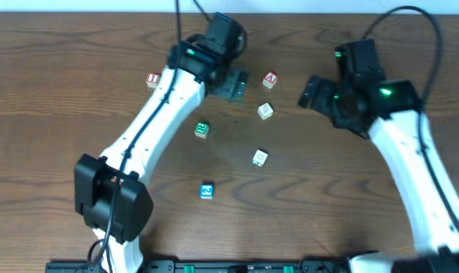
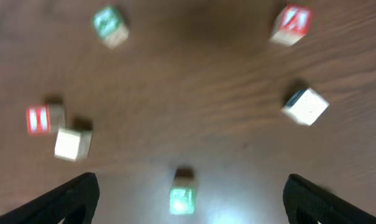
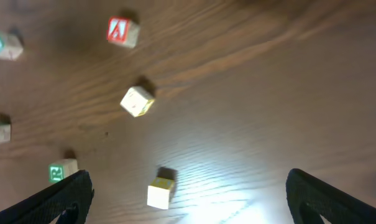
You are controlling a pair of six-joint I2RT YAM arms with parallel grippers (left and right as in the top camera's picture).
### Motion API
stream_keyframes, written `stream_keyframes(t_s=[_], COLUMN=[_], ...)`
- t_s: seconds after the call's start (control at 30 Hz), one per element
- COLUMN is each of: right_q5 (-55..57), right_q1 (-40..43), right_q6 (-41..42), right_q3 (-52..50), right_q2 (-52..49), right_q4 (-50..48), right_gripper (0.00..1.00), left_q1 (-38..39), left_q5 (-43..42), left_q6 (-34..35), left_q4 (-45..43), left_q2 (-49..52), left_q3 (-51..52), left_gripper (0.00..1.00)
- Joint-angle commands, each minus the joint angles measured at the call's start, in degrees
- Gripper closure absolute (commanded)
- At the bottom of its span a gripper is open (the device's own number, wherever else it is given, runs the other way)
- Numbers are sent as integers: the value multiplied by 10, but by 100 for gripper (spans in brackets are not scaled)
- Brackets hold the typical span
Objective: Spell out Ai2
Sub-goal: 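Move the left gripper over the red A block, then lower the left gripper and grasp the red A block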
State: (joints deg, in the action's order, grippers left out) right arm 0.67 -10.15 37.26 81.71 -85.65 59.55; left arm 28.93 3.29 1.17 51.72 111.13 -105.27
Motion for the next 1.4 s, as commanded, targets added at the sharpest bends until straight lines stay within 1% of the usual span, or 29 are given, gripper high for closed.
stream_keyframes(t_s=[0.0,0.03,0.2,0.3,0.43,0.5,0.57,0.73,0.9,1.23,1.3,1.33,1.37], right_q5=[25,25,26,30,39,40,40,50,52,54,54,54,54], right_q1=[32,41,75,82,83,83,82,82,82,82,82,82,82], right_q6=[-18,-27,-52,-61,-61,-61,-68,-82,-93,-97,-98,-99,-100], right_q3=[19,19,19,19,19,19,18,18,18,18,18,18,18], right_q2=[68,88,181,227,247,242,235,203,188,194,194,194,194], right_q4=[15,20,38,49,86,101,110,118,126,121,121,121,121], right_gripper=[1,1,1,1,1,1,1,1,1,1,1,1,1], left_q1=[9,11,12,18,26,28,30,38,39,39,39,39,39], left_q5=[28,16,-98,-105,-117,-153,-169,-169,-168,-147,-147,-147,-147], left_q6=[-26,-34,-92,-91,-105,-128,-133,-132,-132,-127,-127,-127,-126], left_q4=[-34,-50,-119,-171,-233,-260,-285,-337,-365,-393,-399,-400,-400], left_q2=[6,10,49,85,123,139,152,189,217,249,254,258,262], left_q3=[-10,-10,-10,-10,-10,-10,-10,-10,-10,-10,-10,-10,-10], left_gripper=[5,5,5,4,5,5,5,5,5,4,2,0,0])
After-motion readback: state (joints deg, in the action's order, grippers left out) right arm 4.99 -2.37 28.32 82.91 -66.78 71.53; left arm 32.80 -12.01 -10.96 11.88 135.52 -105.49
